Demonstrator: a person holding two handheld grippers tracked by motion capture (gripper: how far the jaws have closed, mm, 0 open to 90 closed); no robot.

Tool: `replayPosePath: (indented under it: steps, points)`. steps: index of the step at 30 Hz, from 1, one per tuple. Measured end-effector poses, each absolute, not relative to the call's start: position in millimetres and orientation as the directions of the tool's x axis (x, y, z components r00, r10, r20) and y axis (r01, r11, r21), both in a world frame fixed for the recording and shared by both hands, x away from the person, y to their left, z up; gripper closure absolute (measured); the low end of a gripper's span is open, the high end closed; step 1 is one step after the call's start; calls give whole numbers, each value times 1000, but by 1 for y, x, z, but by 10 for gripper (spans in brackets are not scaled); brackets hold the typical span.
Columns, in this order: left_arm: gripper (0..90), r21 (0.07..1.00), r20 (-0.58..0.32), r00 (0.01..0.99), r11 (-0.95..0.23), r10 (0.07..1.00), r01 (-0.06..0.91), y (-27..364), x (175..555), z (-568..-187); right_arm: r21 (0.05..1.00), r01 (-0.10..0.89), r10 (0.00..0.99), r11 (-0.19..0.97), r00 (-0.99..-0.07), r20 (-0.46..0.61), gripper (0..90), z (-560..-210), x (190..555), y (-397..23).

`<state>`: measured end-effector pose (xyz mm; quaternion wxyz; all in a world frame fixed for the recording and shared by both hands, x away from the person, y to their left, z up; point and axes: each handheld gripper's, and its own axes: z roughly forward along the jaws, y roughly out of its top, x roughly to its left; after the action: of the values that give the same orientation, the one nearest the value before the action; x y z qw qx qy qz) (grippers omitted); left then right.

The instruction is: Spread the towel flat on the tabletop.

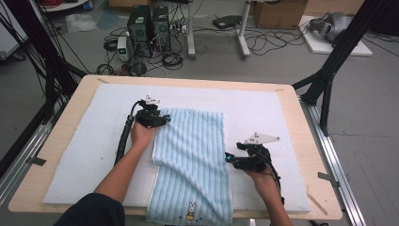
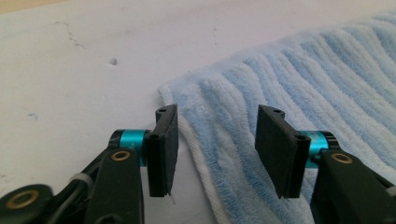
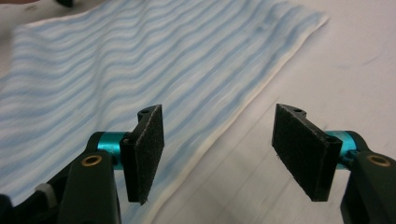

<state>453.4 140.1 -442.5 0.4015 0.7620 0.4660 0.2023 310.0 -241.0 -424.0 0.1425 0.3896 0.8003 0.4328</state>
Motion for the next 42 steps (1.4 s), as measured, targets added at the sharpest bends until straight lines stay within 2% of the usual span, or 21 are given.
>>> replayPosePath:
  steps: [6, 10, 12, 14, 16, 19, 22, 23, 25, 26, 30, 37, 39, 40, 41, 42]
  points:
    - [457, 785, -119, 495, -223, 861, 577, 150, 451, -436, 795, 514, 797, 322, -600, 65, 375, -421, 362, -232]
    - [450, 763, -138, 499, -230, 856, 605, 152, 451, -438, 765, 518, 805, 383, -593, -2, 490, -424, 395, -222]
    - [458, 755, -151, 501, -227, 852, 615, 153, 451, -440, 769, 527, 823, 361, -569, 3, 542, -425, 410, -219]
    - [508, 751, -152, 509, -236, 847, 617, 153, 452, -441, 767, 537, 836, 352, -549, 1, 601, -427, 420, -214]
    - [531, 749, -162, 508, -230, 846, 622, 151, 453, -444, 758, 559, 846, 335, -533, 20, 612, -430, 429, -211]
    - [579, 749, -121, 510, -258, 852, 610, 148, 454, -444, 731, 606, 871, 313, -490, 33, 627, -436, 444, -203]
    - [719, 740, -92, 501, -277, 860, 612, 146, 453, -443, 698, 628, 871, 344, -491, 13, 649, -441, 454, -193]
    - [826, 740, -102, 504, -273, 858, 614, 146, 453, -443, 705, 616, 868, 350, -496, 2, 709, -442, 455, -191]
    - [851, 739, -110, 498, -264, 860, 620, 146, 454, -443, 707, 607, 856, 362, -516, 4, 841, -442, 455, -188]
    - [857, 740, -115, 493, -257, 862, 622, 146, 455, -443, 706, 603, 849, 372, -528, 3, 864, -442, 456, -187]
    - [858, 747, -140, 470, -218, 871, 628, 145, 463, -438, 712, 574, 857, 404, -511, -74, 871, -437, 460, -185]
    - [856, 800, -138, 462, -176, 876, 573, 140, 479, -420, 801, 493, 902, 340, -412, -129, 867, -419, 466, -187]
    - [860, 821, -109, 460, -181, 881, 541, 140, 480, -418, 801, 491, 911, 342, -381, -155, 866, -419, 467, -188]
    - [793, 819, -115, 459, -177, 881, 545, 142, 480, -420, 796, 503, 915, 336, -375, -149, 859, -421, 468, -190]
    - [686, 807, -122, 454, -178, 883, 563, 143, 480, -422, 782, 530, 921, 328, -363, -140, 824, -425, 469, -192]
    - [628, 796, -128, 453, -181, 882, 577, 143, 480, -424, 775, 548, 927, 315, -354, -127, 783, -427, 470, -194]
